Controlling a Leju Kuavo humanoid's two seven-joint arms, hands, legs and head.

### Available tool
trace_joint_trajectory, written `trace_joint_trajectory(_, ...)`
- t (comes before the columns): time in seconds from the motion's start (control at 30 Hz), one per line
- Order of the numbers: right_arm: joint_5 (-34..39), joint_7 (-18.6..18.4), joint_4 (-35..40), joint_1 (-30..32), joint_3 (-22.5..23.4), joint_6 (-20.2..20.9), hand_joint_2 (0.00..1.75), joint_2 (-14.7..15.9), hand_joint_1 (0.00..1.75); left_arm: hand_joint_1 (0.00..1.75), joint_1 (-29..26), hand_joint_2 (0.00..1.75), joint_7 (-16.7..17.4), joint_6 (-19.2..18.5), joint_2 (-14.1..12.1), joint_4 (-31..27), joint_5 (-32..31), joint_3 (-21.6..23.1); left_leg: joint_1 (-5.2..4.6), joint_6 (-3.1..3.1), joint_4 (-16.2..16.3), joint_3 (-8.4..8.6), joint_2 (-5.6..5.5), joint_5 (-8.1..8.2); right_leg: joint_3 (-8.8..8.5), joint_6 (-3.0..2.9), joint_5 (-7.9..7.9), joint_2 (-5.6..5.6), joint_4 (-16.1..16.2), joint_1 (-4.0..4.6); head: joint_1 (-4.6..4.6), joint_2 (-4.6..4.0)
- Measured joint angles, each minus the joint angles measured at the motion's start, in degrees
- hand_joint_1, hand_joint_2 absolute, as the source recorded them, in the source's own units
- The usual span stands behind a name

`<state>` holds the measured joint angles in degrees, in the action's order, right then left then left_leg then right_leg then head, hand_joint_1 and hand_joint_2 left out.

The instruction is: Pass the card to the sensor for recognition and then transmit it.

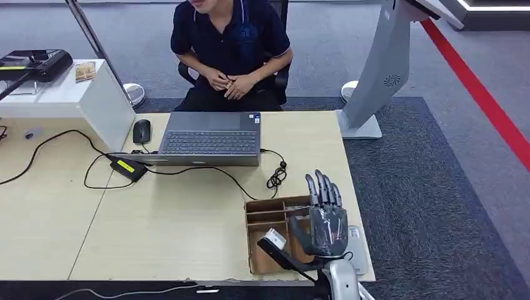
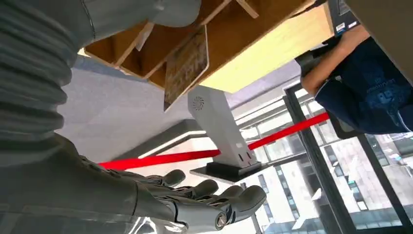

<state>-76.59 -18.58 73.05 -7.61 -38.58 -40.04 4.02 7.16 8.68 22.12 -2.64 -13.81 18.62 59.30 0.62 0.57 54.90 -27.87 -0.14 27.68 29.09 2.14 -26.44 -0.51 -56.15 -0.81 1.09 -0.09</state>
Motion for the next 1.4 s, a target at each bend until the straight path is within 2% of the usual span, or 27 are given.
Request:
trace_joint_trajectory(0.5,-0.02,-0.13,-0.02,0.40,0.00,0.00,1.75,0.57,0.00,0.00,0.00,0.00,-0.02,0.00,-0.20,0.00,0.04,0.00,0.00,0.00,0.00,0.00,0.00,0.00,0.00,0.00,0.00,0.00,0.00,0.00,0.00,0.00)
trace_joint_trajectory(0.53,-0.02,-0.13,-0.02,0.40,0.00,0.00,1.75,0.59,0.07,0.00,0.00,0.00,-0.02,0.00,-0.20,0.00,0.04,0.00,0.00,0.00,0.00,0.00,0.00,0.00,0.00,0.00,0.00,0.00,0.00,0.00,0.00,0.00)
trace_joint_trajectory(0.67,-0.02,-0.11,-0.02,0.40,0.00,0.00,1.75,0.66,0.75,0.00,0.00,0.00,-0.22,0.02,-0.20,0.00,0.04,0.00,0.00,0.00,0.00,0.00,0.00,0.00,0.01,0.00,0.00,0.00,0.00,0.00,0.00,0.00)
trace_joint_trajectory(0.7,-0.02,-0.13,-0.02,0.40,0.00,0.00,1.75,0.66,1.45,0.00,0.00,0.00,-0.24,0.02,-0.20,0.00,0.04,0.00,0.00,0.00,0.00,0.00,0.00,0.00,0.00,0.00,0.00,0.00,0.00,0.00,0.00,0.00)
trace_joint_trajectory(0.73,-0.02,-0.11,-0.02,0.40,0.00,0.00,1.75,0.66,1.48,0.00,0.00,0.00,-0.24,0.04,-0.20,0.00,0.04,0.00,0.00,0.00,0.00,0.00,0.00,0.00,0.00,0.00,0.00,0.00,0.00,0.00,0.00,0.00)
trace_joint_trajectory(0.8,-0.02,-0.13,-0.02,0.40,0.00,0.00,1.75,0.66,1.38,0.00,0.00,0.00,-0.30,0.04,-0.20,0.00,0.06,0.00,0.00,0.00,0.00,0.00,0.00,0.00,0.00,0.00,0.00,0.00,0.00,0.00,0.00,0.00)
trace_joint_trajectory(0.83,-0.02,-0.11,-0.02,0.40,0.00,0.00,1.75,0.66,1.38,0.00,-0.01,0.00,-0.44,0.04,-0.20,0.00,0.04,0.00,0.00,0.00,0.00,0.00,0.00,0.00,0.00,0.00,0.00,0.00,0.00,0.00,0.00,0.00)
trace_joint_trajectory(0.87,-0.02,-0.11,-0.02,0.40,0.00,0.00,1.75,0.66,0.98,0.00,0.00,0.00,-0.55,0.04,-0.20,0.00,0.07,0.00,0.00,0.00,0.00,0.00,0.00,0.00,0.00,0.00,0.00,0.00,0.00,0.00,0.00,0.00)
trace_joint_trajectory(0.97,-0.02,-0.11,-0.02,0.39,0.00,0.00,1.75,0.66,0.70,0.00,-0.01,0.00,-0.59,0.04,-0.20,0.00,0.07,0.00,0.00,0.00,0.00,0.00,0.00,0.00,0.00,0.00,0.00,0.00,0.00,0.00,0.00,0.00)
trace_joint_trajectory(1.0,-0.02,-0.11,-0.02,0.39,0.00,0.00,1.75,0.66,0.44,0.00,-0.01,0.00,-0.61,0.04,-0.20,0.00,0.07,0.00,0.00,0.00,0.00,0.00,0.00,0.00,0.00,0.00,0.00,0.00,0.00,0.00,0.00,0.00)
trace_joint_trajectory(1.07,-0.02,-0.11,-0.02,0.39,0.00,0.00,1.75,0.66,0.49,0.00,-0.01,0.00,-0.66,0.04,-0.20,0.00,0.07,0.00,0.00,0.00,0.00,0.00,0.00,0.00,0.00,0.00,0.00,0.00,0.00,0.00,0.00,0.00)
trace_joint_trajectory(1.13,-0.02,-0.11,-0.02,0.39,0.00,0.00,1.75,0.66,0.45,0.00,0.00,0.00,-0.68,0.04,-0.20,0.00,0.07,0.00,0.00,0.00,0.00,0.00,0.00,0.00,0.00,0.00,0.00,0.00,0.00,0.00,0.00,0.00)
trace_joint_trajectory(1.2,-0.02,-0.11,-0.02,0.39,0.00,0.00,1.75,0.66,0.31,0.00,-0.01,0.00,-0.72,0.04,-0.20,0.00,0.07,0.00,0.00,0.00,0.00,0.00,0.00,0.00,0.00,0.00,0.00,0.00,0.00,0.00,0.00,0.00)
trace_joint_trajectory(1.27,-0.02,-0.11,-0.02,0.39,0.00,0.00,1.75,0.66,0.38,0.00,0.00,0.00,-0.72,0.04,-0.20,0.00,0.07,0.00,0.00,0.00,0.00,0.00,0.00,0.00,0.00,0.00,0.00,0.00,0.00,0.00,0.00,0.00)
trace_joint_trajectory(1.4,-0.02,-0.11,-0.02,0.39,0.00,0.00,1.75,0.66,0.30,0.00,-0.01,0.00,-0.72,0.04,-0.22,0.00,0.07,0.00,0.00,0.00,0.00,0.00,0.00,0.00,0.00,0.00,0.00,0.00,0.00,0.00,0.00,0.00)
